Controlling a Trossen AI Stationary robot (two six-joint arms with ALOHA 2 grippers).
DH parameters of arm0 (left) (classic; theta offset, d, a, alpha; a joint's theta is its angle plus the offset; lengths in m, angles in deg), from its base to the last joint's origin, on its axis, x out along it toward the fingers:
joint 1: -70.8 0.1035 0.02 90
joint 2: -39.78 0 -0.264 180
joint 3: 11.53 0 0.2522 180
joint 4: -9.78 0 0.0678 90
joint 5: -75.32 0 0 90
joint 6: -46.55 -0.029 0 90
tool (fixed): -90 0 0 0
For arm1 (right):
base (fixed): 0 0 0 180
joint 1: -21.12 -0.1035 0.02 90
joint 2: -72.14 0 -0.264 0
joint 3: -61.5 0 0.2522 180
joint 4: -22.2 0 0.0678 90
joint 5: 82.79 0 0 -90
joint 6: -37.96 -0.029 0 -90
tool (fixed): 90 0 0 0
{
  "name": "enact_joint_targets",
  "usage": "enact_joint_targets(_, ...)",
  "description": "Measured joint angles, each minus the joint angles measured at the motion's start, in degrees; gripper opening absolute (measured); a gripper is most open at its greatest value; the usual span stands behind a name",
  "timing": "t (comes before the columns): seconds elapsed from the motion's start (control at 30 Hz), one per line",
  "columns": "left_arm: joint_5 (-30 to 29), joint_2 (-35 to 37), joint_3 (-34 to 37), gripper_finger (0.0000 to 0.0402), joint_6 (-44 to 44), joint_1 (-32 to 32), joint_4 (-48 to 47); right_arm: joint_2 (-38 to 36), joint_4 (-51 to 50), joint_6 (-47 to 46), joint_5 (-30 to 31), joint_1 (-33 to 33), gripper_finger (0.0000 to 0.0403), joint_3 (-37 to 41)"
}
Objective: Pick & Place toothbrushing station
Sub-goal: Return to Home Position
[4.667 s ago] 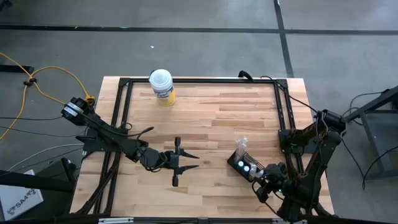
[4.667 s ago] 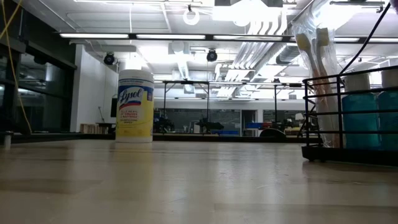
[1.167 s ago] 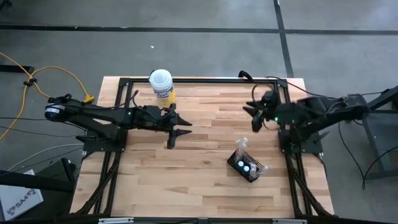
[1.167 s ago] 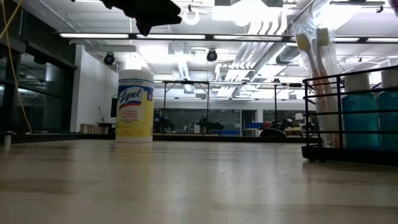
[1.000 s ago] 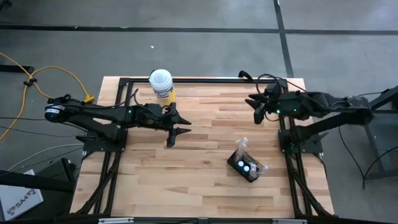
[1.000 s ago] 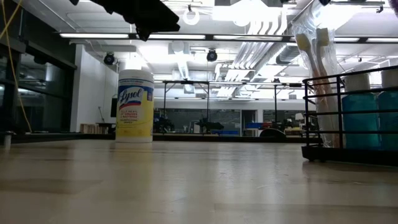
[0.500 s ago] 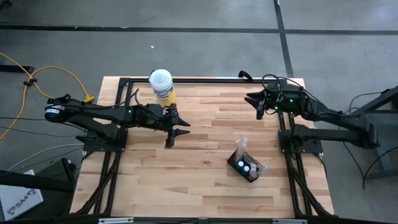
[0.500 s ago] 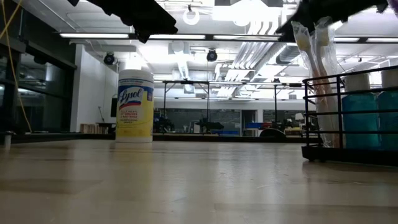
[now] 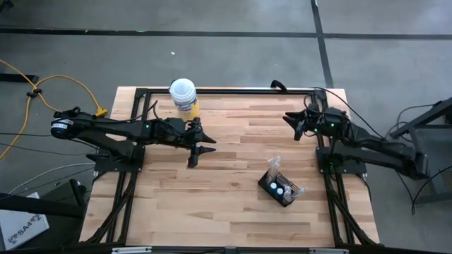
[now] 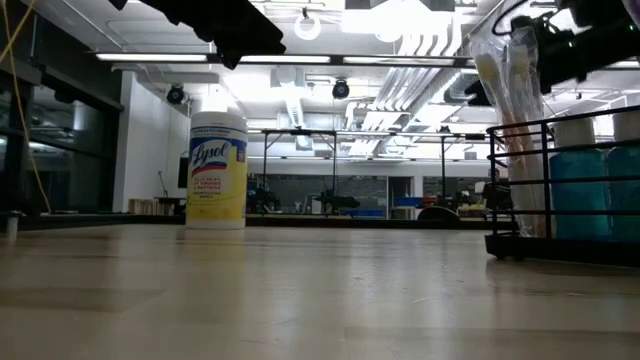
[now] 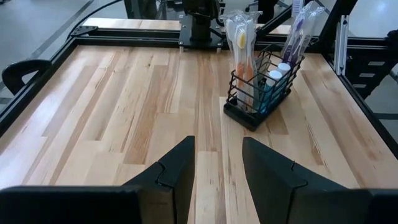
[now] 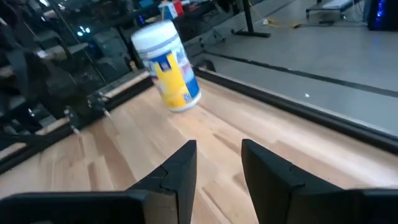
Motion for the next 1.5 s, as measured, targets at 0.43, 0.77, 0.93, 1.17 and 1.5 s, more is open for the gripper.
enact_joint_targets(0.43,0.00,-0.02,0.00,0.0129,-0.23,0.37,0.24,-7.73,7.06,-1.06,-7.58,-0.39,0.0119,10.50)
enact_joint_targets(0.77,-0.01,-0.02,0.00,0.0129,-0.28,0.39,0.25,-9.80,14.35,-2.09,-3.34,-5.89,0.0119,18.00)
enact_joint_targets(0.93,0.00,-0.02,0.00,0.0129,-0.30,0.39,0.26,-9.91,16.19,-1.19,-2.86,-7.65,0.0119,18.66)
enact_joint_targets(1.17,0.00,-0.02,0.00,0.0129,-0.40,0.39,0.26,-10.02,15.67,-1.07,-2.96,-9.58,0.0119,19.78)
enact_joint_targets(1.5,-0.02,-0.02,0.00,0.0129,-0.34,0.39,0.28,-10.02,8.28,-3.57,-6.25,-10.47,0.0119,19.82)
